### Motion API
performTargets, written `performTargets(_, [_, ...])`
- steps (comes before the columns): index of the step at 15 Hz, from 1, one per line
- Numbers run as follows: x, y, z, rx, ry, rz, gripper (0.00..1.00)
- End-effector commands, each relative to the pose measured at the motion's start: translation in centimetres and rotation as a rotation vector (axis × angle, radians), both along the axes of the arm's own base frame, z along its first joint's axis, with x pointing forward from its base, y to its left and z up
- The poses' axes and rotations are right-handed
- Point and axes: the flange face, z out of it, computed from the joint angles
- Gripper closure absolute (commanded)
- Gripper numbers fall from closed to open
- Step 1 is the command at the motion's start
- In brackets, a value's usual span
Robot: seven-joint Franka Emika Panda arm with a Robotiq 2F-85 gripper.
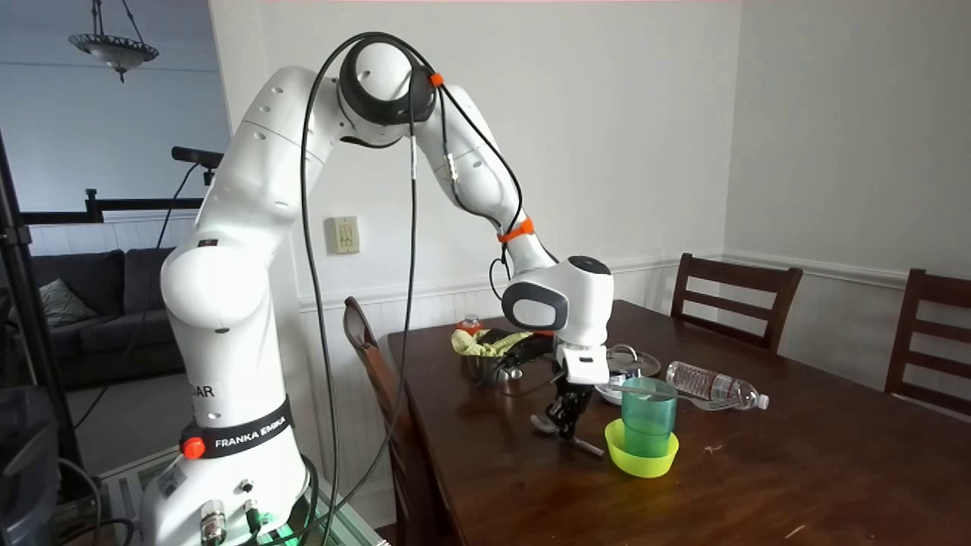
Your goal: Pick up a fork and a spoon and place them on top of the green cup starting with the fork and then the spoon last
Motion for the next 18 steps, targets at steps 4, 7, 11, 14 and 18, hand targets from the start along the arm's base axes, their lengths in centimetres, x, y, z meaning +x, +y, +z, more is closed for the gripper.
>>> performTargets(4, [0.3, -1.9, 4.2, 0.008, -0.023, 0.039, 0.98])
performTargets(7, [0.6, -2.2, 7.0, 0.014, -0.043, 0.057, 0.98])
performTargets(11, [0.9, -2.3, 9.8, 0.026, -0.060, 0.081, 0.98])
performTargets(14, [1.1, -2.3, 11.3, 0.022, -0.077, 0.096, 0.98])
performTargets(18, [1.6, -1.9, 12.9, 0.010, -0.111, 0.122, 0.98])
